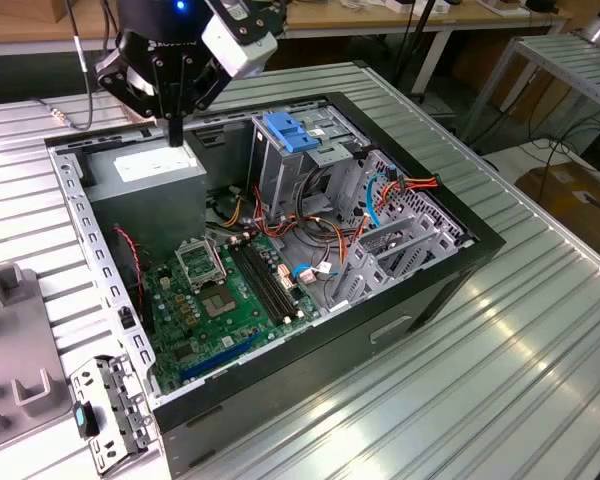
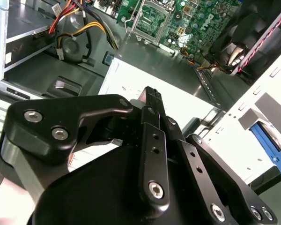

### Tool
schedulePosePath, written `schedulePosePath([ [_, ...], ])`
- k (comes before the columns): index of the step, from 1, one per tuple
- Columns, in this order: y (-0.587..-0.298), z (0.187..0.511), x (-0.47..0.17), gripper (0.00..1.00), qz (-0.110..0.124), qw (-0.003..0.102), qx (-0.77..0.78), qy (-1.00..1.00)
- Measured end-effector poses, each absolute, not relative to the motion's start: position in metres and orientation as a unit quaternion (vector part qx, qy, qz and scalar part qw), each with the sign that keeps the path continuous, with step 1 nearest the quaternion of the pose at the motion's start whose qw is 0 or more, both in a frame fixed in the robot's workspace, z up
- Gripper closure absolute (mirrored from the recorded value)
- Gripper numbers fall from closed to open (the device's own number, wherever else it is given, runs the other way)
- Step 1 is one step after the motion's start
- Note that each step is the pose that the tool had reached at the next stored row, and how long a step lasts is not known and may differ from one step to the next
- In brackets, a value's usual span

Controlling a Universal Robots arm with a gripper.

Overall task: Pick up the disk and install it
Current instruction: 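Reach for the disk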

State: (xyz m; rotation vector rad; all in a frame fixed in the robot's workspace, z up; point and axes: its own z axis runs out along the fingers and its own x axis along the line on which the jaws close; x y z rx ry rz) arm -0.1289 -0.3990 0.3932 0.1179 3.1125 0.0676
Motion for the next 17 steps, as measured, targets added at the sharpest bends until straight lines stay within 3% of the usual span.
schedulePosePath([
  [17, -0.399, 0.392, -0.156, 0.89, 0.022, 0.013, 0.038, 0.999],
])
